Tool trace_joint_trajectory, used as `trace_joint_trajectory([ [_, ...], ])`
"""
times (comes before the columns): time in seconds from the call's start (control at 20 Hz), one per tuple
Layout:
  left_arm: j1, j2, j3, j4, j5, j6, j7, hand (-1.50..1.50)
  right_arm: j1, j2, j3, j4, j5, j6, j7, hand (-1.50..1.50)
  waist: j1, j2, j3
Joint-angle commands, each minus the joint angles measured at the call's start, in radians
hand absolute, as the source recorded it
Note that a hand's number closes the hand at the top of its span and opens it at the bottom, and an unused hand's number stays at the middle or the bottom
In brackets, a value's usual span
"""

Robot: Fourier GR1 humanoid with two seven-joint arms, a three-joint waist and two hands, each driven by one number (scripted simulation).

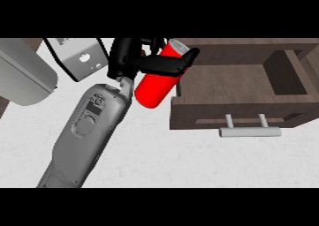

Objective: Pick up the can, place it into the drawer and close the drawer

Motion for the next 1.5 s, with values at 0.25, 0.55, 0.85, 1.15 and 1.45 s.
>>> trace_joint_trajectory([
  [0.25,-0.3,-0.001,0.031,0.293,0.068,0.054,-0.014,1.5,-0.007,0.019,0.048,-0.027,0.043,-0.039,0.023,-1.5,-0.01,0.005,0.0],
  [0.55,-0.456,-0.001,-0.055,0.463,0.161,0.168,-0.031,1.5,-0.061,0.019,0.067,-0.018,0.051,-0.049,0.062,-1.5,-0.025,0.008,0.0],
  [0.85,-0.562,-0.001,-0.115,0.573,0.244,0.211,-0.026,1.5,-0.111,-0.011,0.024,0.007,0.031,-0.036,0.057,-1.5,-0.034,0.009,0.001],
  [1.15,-0.611,-0.001,-0.181,0.696,0.309,0.23,-0.085,1.5,-0.108,-0.006,0.034,0.016,0.037,-0.033,0.066,-1.5,-0.047,0.011,0.001],
  [1.45,-0.614,-0.001,-0.275,0.717,0.406,0.248,-0.089,1.5,-0.178,-0.017,0.034,0.098,0.063,-0.048,0.056,-1.5,-0.052,0.014,0.002],
])
